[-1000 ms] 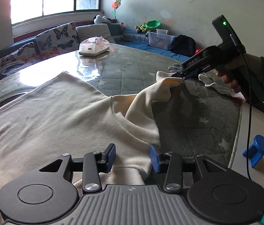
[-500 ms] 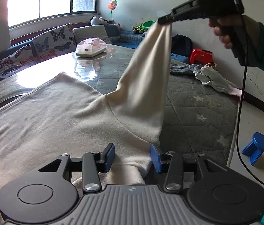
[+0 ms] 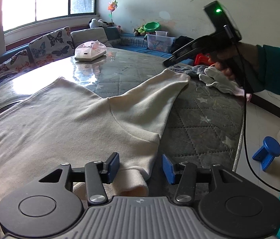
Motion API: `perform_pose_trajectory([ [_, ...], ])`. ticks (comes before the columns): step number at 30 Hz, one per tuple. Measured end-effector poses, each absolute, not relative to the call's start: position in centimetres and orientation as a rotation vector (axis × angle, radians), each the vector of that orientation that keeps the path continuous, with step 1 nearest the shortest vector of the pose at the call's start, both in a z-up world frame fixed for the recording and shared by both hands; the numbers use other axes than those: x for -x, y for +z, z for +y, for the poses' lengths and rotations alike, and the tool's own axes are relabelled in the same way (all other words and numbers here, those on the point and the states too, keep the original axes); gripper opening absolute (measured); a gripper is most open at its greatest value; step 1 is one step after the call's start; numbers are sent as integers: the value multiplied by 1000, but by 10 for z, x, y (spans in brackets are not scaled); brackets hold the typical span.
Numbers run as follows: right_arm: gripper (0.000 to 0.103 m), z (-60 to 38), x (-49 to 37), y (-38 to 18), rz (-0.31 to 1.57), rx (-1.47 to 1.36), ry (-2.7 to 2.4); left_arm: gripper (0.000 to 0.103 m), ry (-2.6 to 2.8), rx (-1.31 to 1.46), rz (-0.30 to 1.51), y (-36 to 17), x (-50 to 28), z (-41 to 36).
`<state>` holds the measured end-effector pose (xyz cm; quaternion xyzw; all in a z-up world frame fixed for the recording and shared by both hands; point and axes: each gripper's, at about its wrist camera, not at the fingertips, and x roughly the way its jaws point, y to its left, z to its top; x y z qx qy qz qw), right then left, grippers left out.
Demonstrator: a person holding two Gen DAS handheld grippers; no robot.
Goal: Fold clothes
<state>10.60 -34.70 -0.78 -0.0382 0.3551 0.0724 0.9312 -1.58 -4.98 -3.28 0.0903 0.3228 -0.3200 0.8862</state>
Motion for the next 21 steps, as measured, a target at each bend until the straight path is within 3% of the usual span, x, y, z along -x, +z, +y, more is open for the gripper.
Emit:
perform_pose_trajectory([
  [11,27,-356,-112,-19,742,-9,136,53,-690,-173,656,-26,17,-53],
  [18,44,-342,-69,-20,754,62,222,53,-698,-154,646,-22,12,-59],
  [21,46,-339,-59,-25,758,124,205,53,-689,-149,653,-23,11,-58],
])
